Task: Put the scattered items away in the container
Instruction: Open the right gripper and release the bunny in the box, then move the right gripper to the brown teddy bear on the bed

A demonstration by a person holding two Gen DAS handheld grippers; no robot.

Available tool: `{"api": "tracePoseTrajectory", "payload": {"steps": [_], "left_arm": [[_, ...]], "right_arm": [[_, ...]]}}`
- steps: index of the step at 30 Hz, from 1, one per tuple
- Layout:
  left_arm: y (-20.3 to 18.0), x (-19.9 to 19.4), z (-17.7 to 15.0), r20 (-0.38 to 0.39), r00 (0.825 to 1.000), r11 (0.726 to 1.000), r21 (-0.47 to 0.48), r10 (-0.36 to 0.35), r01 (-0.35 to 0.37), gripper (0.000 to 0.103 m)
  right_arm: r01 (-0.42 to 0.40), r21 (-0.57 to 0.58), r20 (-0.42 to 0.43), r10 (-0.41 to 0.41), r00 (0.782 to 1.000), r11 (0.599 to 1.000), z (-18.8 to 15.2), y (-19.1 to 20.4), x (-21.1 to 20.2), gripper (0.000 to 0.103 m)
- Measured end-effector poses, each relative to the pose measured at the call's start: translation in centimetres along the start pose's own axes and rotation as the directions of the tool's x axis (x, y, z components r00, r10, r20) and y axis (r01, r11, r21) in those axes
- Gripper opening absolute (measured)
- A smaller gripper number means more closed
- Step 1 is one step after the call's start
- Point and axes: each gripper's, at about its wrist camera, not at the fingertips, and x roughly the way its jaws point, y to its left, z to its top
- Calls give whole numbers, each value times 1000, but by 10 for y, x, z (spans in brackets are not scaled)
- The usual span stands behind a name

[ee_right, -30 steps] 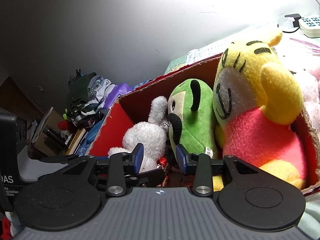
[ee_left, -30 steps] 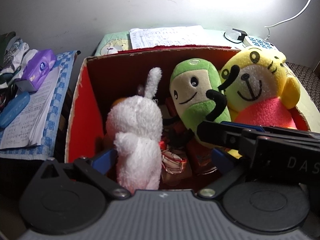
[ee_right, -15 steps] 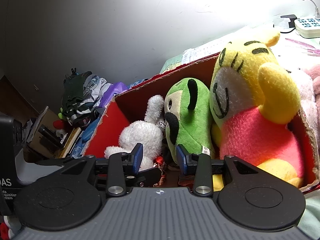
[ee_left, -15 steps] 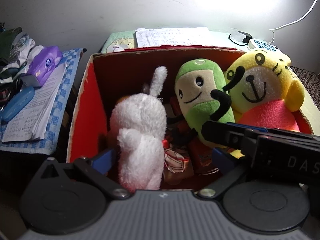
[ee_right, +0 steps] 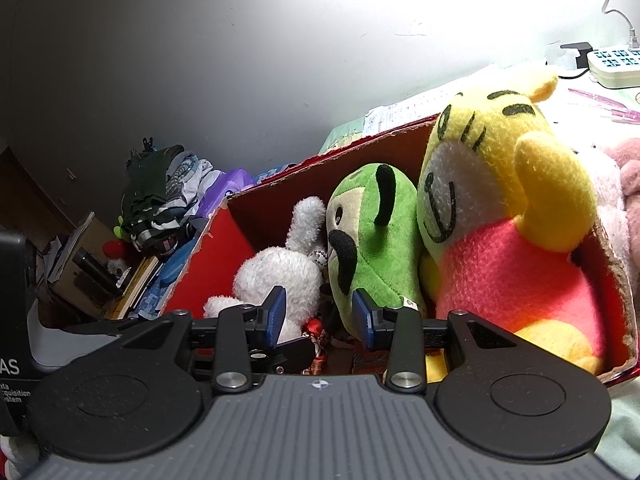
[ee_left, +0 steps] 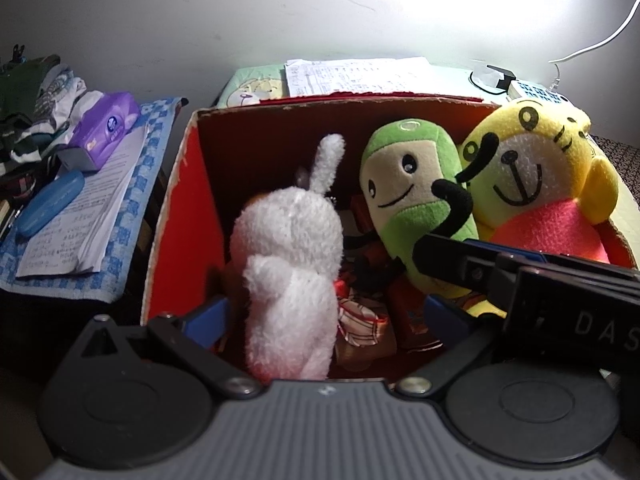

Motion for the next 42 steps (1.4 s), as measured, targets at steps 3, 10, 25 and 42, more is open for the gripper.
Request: {"api": "tracePoseTrajectory", "payload": {"steps": [3, 10, 25, 42], "left_arm": [[-2, -2, -2, 8, 1000, 1000, -8, 9, -9, 102], [-11, -10, -7, 55, 995, 996, -28, 83, -81, 102], [-68, -85, -10, 238, 971, 1000, -5, -20, 22, 101], [-227, -44, 8, 134, 868, 874, 169, -477, 455, 101]], "right_arm": [[-6, -9, 10, 6, 1000, 1000, 0, -1, -1, 39], [-49, -33, 18, 50, 999, 998, 1, -5, -3, 39], [-252, -14, 138, 252, 958, 968, 14, -38, -80, 40], [22, 349, 165, -84, 983, 937, -7, -222, -159, 43]]}}
